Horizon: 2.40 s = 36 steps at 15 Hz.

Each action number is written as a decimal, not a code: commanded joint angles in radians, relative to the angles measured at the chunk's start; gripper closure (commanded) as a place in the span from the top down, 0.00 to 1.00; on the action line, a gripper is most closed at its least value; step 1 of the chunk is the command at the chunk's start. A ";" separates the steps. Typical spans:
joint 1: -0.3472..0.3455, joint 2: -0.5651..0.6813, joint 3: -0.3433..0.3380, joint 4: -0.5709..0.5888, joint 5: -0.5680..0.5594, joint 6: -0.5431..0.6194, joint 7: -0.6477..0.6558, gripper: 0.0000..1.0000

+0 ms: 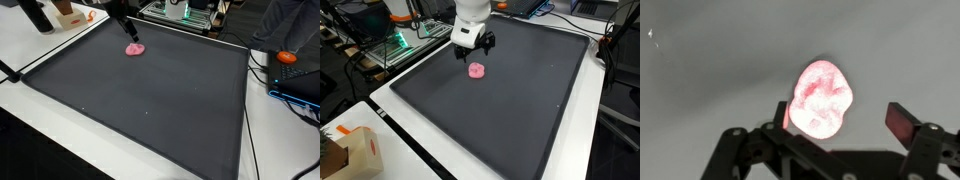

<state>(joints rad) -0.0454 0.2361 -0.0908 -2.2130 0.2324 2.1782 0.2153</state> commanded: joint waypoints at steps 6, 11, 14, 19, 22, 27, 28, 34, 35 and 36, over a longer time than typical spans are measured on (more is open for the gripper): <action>0.002 0.015 0.039 -0.084 -0.136 0.145 -0.208 1.00; -0.003 0.049 0.052 -0.083 -0.129 0.143 -0.299 1.00; -0.002 0.069 0.061 -0.088 -0.116 0.183 -0.320 1.00; 0.005 0.098 0.067 -0.090 -0.138 0.247 -0.317 0.70; 0.007 0.102 0.065 -0.093 -0.161 0.264 -0.313 0.44; 0.009 0.095 0.066 -0.094 -0.179 0.265 -0.309 0.09; 0.010 0.094 0.067 -0.093 -0.181 0.265 -0.308 0.03; 0.011 0.091 0.070 -0.091 -0.190 0.259 -0.309 0.01; 0.011 0.090 0.069 -0.091 -0.192 0.257 -0.306 0.01; 0.011 0.088 0.069 -0.088 -0.183 0.247 -0.294 0.01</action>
<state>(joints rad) -0.0354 0.3215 -0.0209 -2.2844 0.0679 2.4060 -0.0973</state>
